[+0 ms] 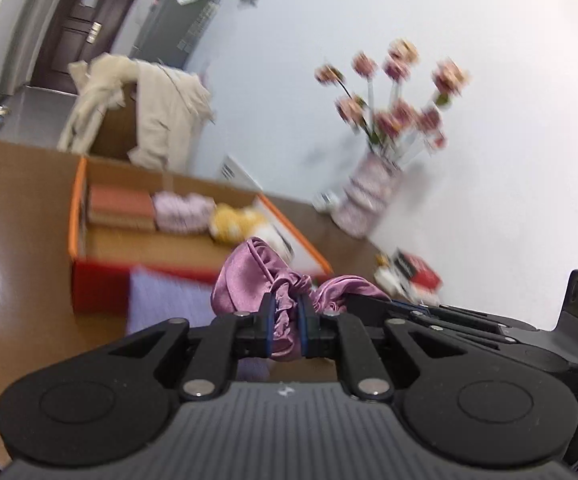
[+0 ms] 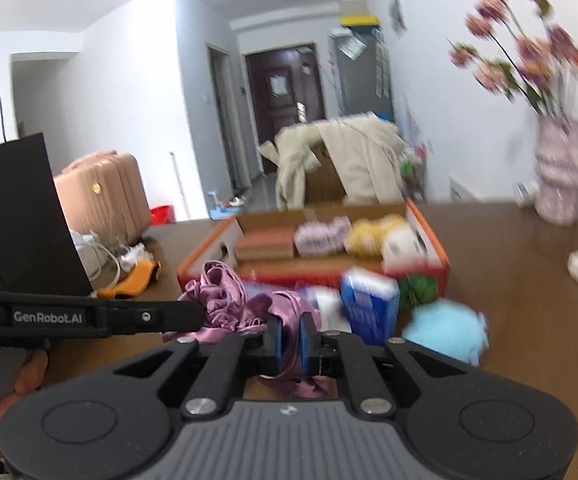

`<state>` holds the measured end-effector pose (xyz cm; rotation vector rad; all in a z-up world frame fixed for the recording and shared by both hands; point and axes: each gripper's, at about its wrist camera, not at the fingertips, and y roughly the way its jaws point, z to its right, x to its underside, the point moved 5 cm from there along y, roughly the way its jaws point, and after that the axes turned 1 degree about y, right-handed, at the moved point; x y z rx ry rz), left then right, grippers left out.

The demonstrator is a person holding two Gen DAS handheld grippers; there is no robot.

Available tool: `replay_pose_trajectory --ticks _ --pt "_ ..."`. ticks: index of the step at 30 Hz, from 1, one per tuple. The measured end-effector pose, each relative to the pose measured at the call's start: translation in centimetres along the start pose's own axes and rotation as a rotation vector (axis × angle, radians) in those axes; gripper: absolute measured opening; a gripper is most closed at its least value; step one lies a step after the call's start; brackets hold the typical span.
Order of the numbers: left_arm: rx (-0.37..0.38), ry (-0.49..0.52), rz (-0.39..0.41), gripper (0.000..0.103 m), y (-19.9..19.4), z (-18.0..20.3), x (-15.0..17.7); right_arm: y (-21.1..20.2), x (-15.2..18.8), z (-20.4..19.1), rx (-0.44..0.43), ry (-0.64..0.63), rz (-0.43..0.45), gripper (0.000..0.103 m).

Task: Organize soft objects
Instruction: 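Carry the pink satin scrunchie with the right tool into the box and release, then reach the right tool to the lilac linen pouch and grasp its edge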

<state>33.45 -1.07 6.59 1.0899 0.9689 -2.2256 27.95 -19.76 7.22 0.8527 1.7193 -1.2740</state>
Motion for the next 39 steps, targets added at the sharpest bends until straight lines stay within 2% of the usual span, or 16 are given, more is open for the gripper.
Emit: replay_pose_trajectory --ticks 3,5,8,9,11,13,16,17,21,24,26,30,33,35,37,39 --pt "-0.062 -0.059 -0.010 0.012 2.0 -2.5 -3.7 3.0 -3.8 0.1 -0.053 -0.025 0.017 0.008" --pt "-0.110 -0.061 -0.025 0.012 3.8 -4.2 -5.7 6.2 -6.3 0.0 -0.098 -0.031 -0.003 0.008" --pt "-0.205 -0.075 -0.056 0.012 7.5 -7.6 -8.2 11.8 -9.0 -0.2 -0.132 -0.060 -0.063 0.008" --pt "-0.241 -0.106 -0.076 0.012 8.9 -8.8 -8.7 14.1 -9.7 -0.2 -0.140 -0.062 -0.097 0.008" --pt "-0.293 -0.100 -0.118 0.012 11.6 -10.7 -9.4 18.4 -10.5 0.0 -0.150 -0.045 -0.167 0.008" --pt "-0.358 -0.098 -0.178 0.013 13.9 -12.4 -9.5 22.2 -10.5 0.2 -0.140 -0.009 -0.235 0.008" --pt "-0.458 -0.049 -0.200 0.017 16.0 -14.0 -9.1 27.3 -10.1 0.5 -0.124 0.050 -0.338 0.008" --pt "-0.465 -0.049 -0.207 0.020 16.3 -14.3 -8.9 28.5 -9.7 0.5 -0.114 0.052 -0.365 0.008" --pt "-0.450 -0.103 -0.210 0.024 16.6 -15.4 -8.9 31.3 -7.7 0.6 -0.080 0.078 -0.419 0.012" --pt "-0.446 -0.101 -0.194 0.030 15.5 -15.2 -9.2 31.6 -7.5 1.0 -0.081 0.117 -0.409 0.017" --pt "-0.436 -0.086 -0.184 0.035 14.7 -14.2 -9.5 31.2 -7.6 1.4 -0.093 0.141 -0.414 0.025" --pt "-0.433 -0.018 -0.128 0.044 11.3 -10.6 -11.1 27.9 -9.8 1.9 -0.098 0.111 -0.342 0.030" --pt "-0.405 0.033 -0.065 0.055 8.2 -7.4 -11.9 22.6 -12.1 2.3 -0.118 0.079 -0.259 0.042" --pt "-0.386 0.064 -0.039 0.061 6.2 -5.4 -12.1 18.9 -13.3 2.5 -0.110 0.035 -0.209 0.056" --pt "-0.376 0.095 -0.022 0.067 4.1 -3.4 -11.8 15.0 -14.1 2.9 -0.096 -0.001 -0.170 0.061" --pt "-0.379 0.122 -0.007 0.070 2.3 -1.9 -11.2 11.4 -14.5 3.4 -0.084 -0.020 -0.144 0.061"
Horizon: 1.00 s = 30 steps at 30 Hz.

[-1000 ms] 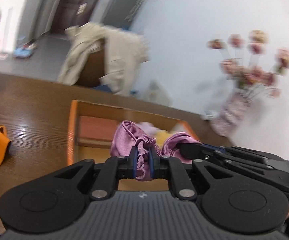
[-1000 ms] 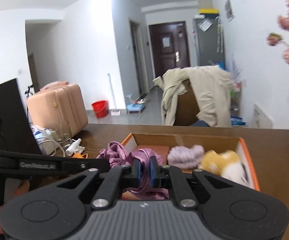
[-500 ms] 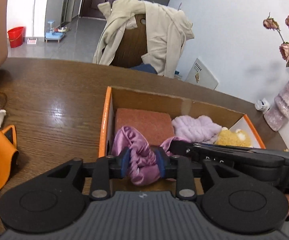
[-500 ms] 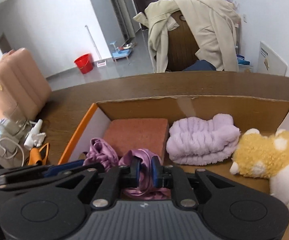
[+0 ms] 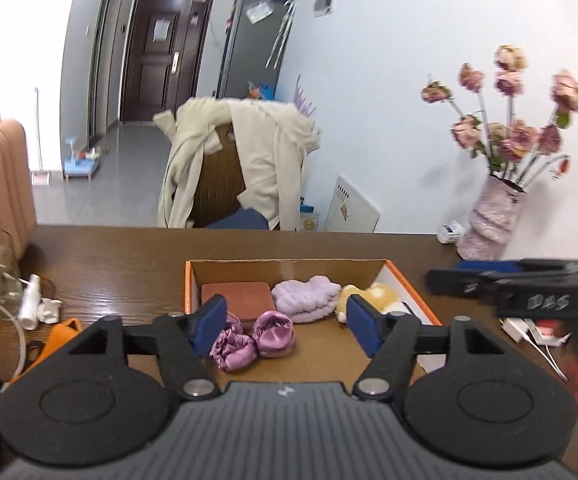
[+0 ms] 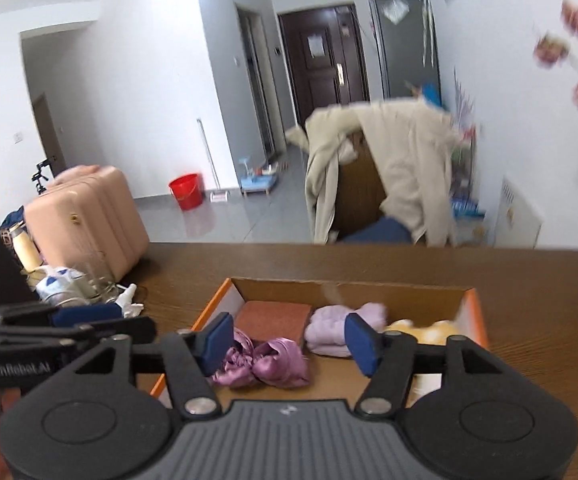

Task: Organize soft objects
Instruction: 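Reach the right tool to the lilac linen pouch and grasp its edge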

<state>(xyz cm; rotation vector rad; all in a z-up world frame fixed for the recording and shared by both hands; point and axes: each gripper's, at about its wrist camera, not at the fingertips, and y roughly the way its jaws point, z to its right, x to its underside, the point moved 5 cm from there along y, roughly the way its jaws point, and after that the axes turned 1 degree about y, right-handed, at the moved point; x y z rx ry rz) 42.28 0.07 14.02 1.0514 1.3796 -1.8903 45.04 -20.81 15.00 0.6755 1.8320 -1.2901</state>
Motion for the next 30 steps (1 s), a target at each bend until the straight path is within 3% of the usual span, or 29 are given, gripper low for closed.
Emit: replay_pose_trajectory --ticks 4,9,10,14,19,24,30 --pt "-0.068 0.045 0.055 0.073 -5.0 0.9 2.4 -6.2 1.2 0.6 0.035 -0.022 0.049 0.070" --pt "-0.102 0.076 0.115 0.077 -10.5 2.1 7.5 -12.4 5.0 0.2 0.037 -0.036 0.130 0.072" --pt "-0.094 0.074 0.138 0.082 -11.9 2.4 8.4 -13.5 6.0 -0.1 0.034 -0.043 0.153 0.073" --pt "-0.130 0.041 0.210 0.086 -16.1 2.8 13.1 -17.6 11.1 -1.4 0.005 -0.074 0.231 0.083" --pt "-0.178 -0.024 0.247 0.091 -19.8 3.3 18.5 -20.6 18.3 -3.2 0.033 -0.100 0.282 0.085" --pt "-0.166 0.040 0.215 0.094 -20.0 4.8 21.6 -21.0 24.1 -3.2 0.053 -0.058 0.241 0.086" --pt "-0.149 -0.003 0.156 0.094 -16.8 4.2 21.8 -18.8 25.6 -2.7 0.071 -0.043 0.186 0.086"
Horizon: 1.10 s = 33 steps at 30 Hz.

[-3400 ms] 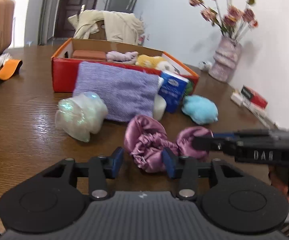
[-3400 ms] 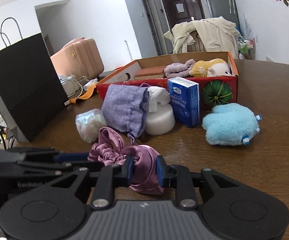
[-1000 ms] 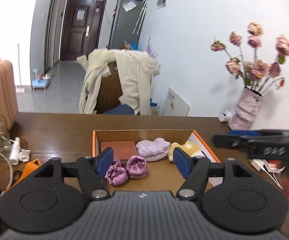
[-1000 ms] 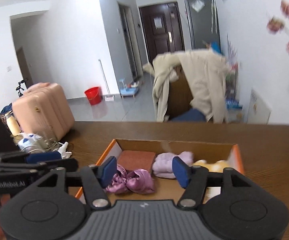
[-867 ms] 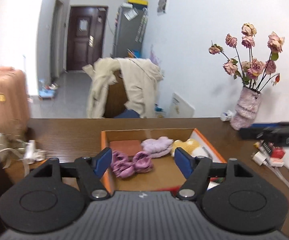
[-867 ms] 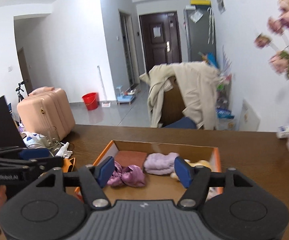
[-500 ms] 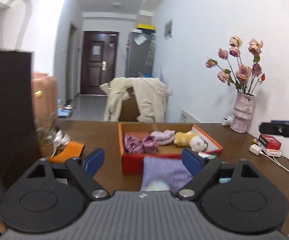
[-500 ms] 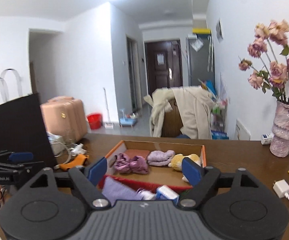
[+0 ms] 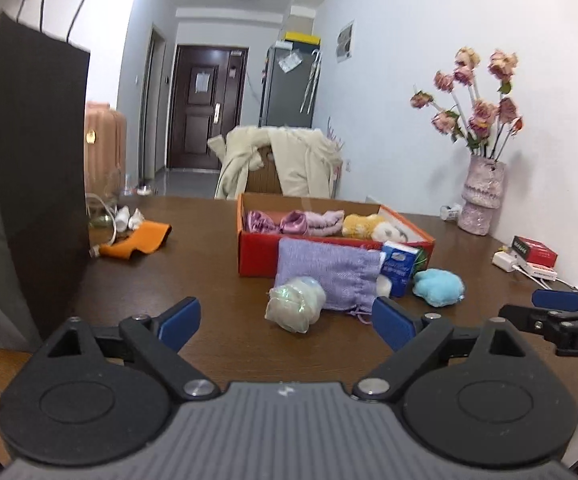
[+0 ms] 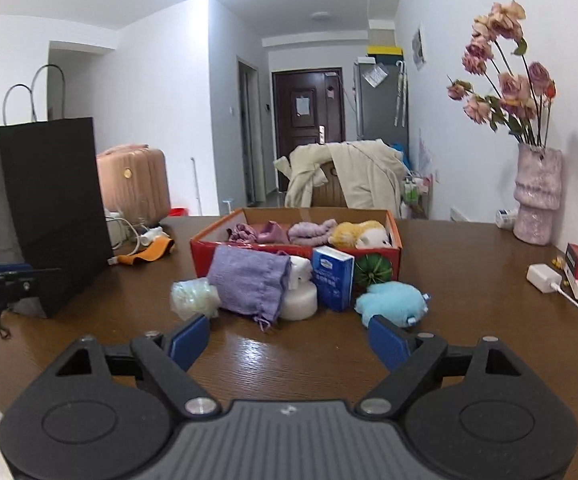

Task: Organize soft objects
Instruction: 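Reach the right tool to the lilac linen pouch and grasp its edge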

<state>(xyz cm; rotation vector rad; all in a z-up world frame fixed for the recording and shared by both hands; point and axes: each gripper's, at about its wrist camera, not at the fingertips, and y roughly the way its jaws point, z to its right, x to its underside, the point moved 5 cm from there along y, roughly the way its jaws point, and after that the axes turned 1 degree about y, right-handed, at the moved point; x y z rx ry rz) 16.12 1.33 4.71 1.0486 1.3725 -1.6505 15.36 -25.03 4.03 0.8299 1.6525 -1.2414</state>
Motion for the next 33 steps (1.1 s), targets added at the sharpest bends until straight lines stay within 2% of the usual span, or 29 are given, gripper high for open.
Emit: replay_pose_trajectory --ticks 5,9,16,19,21,24,26,27,28,31,33 --pt "-0.015 -0.048 -0.063 0.076 3.8 -1.8 0.0 2.1 0.2 -0.4 -0.036 0.007 -0.019 0.085" --pt "-0.001 -0.046 -0.101 0.074 7.6 -3.0 -0.4 5.1 0.4 -0.5 -0.052 0.027 -0.047 0.085" --pt "0.168 -0.002 -0.175 0.081 16.3 -3.6 -2.5 11.7 -0.1 0.7 -0.059 0.097 -0.084 0.084" --pt "0.215 -0.039 -0.233 0.081 20.6 -3.7 -2.9 14.6 -0.5 1.7 -0.063 0.173 -0.074 0.084" --pt "0.273 -0.085 -0.257 0.081 22.8 -3.8 -2.8 16.8 -0.8 2.1 -0.079 0.219 -0.075 0.083" --pt "0.363 -0.193 -0.276 0.082 24.8 -4.4 -2.0 19.1 -1.1 2.2 -0.100 0.252 -0.078 0.073" --pt "0.424 -0.274 -0.303 0.081 25.9 -5.1 -1.0 20.0 -1.2 1.9 -0.110 0.241 -0.077 0.061" --pt "0.451 -0.310 -0.314 0.081 26.1 -5.5 -0.7 20.4 -1.2 1.8 -0.116 0.228 -0.074 0.060" --pt "0.464 -0.329 -0.317 0.081 26.1 -5.7 -0.5 20.8 -1.1 1.7 -0.120 0.214 -0.076 0.060" --pt "0.504 -0.345 -0.301 0.079 25.8 -6.0 -0.8 22.0 -1.0 1.6 -0.099 0.198 -0.098 0.047" --pt "0.535 -0.334 -0.295 0.078 25.3 -5.8 -0.9 21.7 -1.1 1.5 -0.102 0.200 -0.098 0.046"
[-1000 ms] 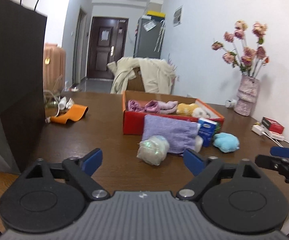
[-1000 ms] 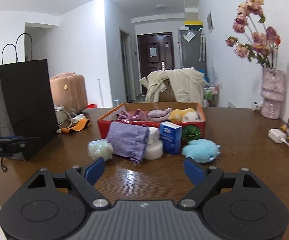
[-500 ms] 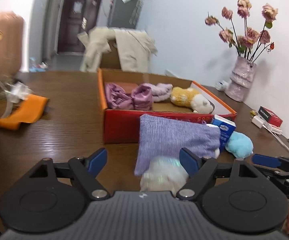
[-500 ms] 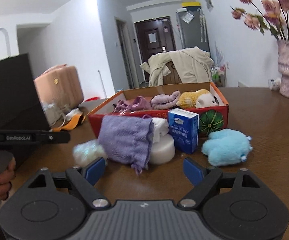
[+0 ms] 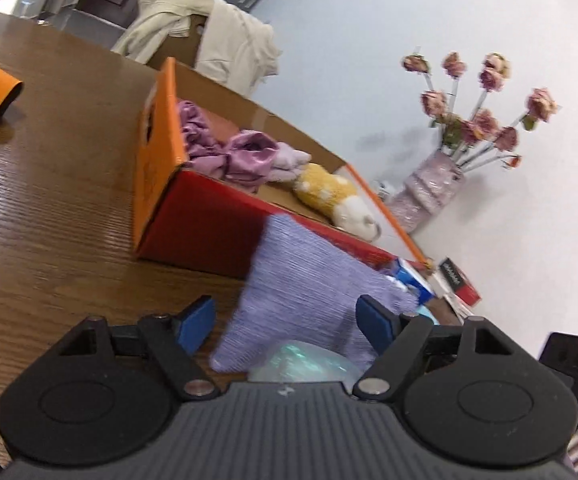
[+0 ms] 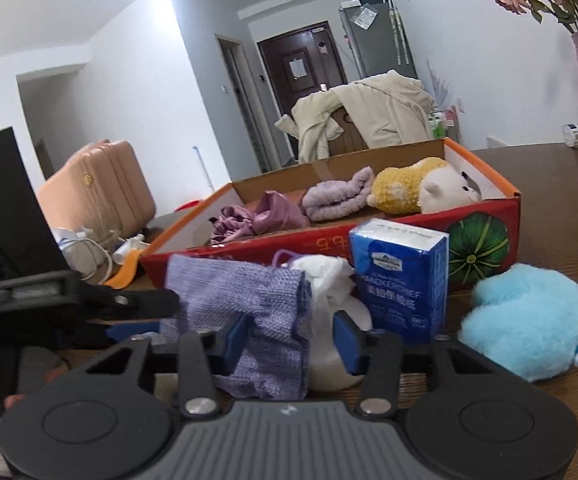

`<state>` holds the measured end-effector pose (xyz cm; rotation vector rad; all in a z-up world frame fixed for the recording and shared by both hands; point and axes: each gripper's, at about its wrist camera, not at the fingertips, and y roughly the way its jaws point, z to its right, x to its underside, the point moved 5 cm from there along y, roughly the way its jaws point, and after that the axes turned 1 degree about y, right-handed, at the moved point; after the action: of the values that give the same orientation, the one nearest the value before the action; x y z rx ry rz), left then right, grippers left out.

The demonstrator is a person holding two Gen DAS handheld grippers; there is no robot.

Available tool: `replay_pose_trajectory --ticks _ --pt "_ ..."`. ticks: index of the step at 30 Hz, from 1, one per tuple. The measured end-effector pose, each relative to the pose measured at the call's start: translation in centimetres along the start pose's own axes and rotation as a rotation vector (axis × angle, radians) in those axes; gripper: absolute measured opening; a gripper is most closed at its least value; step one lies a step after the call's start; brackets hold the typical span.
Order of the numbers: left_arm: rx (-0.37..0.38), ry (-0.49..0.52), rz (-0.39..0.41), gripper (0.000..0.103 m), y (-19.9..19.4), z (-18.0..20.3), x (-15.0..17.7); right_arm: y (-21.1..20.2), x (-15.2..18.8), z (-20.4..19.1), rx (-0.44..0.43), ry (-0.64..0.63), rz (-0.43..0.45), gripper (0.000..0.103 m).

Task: Organize soft objects
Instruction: 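Reach the right tool to the lilac linen pouch and grasp its edge, then carry the lilac pouch with the right tool into the box and release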

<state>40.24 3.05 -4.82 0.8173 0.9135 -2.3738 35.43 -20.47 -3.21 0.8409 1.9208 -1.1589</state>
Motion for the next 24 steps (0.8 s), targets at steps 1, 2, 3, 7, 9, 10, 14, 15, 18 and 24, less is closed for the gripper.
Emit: replay_pose_trajectory --ticks 1,2,3,7,9,10,14,15,18,24 --pt "0.006 0.022 -0.008 0.076 0.0 0.3 0.2 -0.1 0.1 0.0 -0.016 0.005 -0.002 0.046" --pt "-0.004 0.042 -0.015 0.062 0.2 0.5 0.4 -0.1 0.3 0.0 -0.029 0.009 -0.004 0.046" --pt "-0.015 0.071 -0.031 0.053 0.4 0.8 0.6 -0.1 0.3 -0.1 -0.028 0.007 -0.002 0.046" --pt "-0.002 0.133 -0.025 0.021 0.0 2.2 0.7 -0.2 0.3 0.0 -0.015 0.003 -0.002 0.022" --pt "-0.002 0.150 -0.003 0.016 -0.9 3.3 0.3 -0.7 0.0 -0.1 -0.015 0.013 0.009 0.011" --pt "0.003 0.164 0.016 0.014 -1.6 4.3 0.0 -1.1 -0.3 -0.2 -0.015 0.021 0.015 0.011" --pt "-0.003 0.241 0.091 0.012 -4.8 8.7 -0.5 -4.5 -2.1 -0.9 -0.047 0.008 0.104 0.011" --pt "-0.015 0.248 0.095 0.012 -5.3 9.5 -0.6 -5.2 -2.4 -1.2 -0.054 -0.002 0.117 0.011" --pt "-0.056 0.235 0.099 0.012 -7.0 11.8 -0.4 -7.6 -3.7 -1.4 -0.112 0.026 0.124 0.011" --pt "-0.094 0.201 0.069 0.012 -8.7 13.8 2.8 -10.2 -3.7 -0.5 -0.194 0.106 0.008 0.010"
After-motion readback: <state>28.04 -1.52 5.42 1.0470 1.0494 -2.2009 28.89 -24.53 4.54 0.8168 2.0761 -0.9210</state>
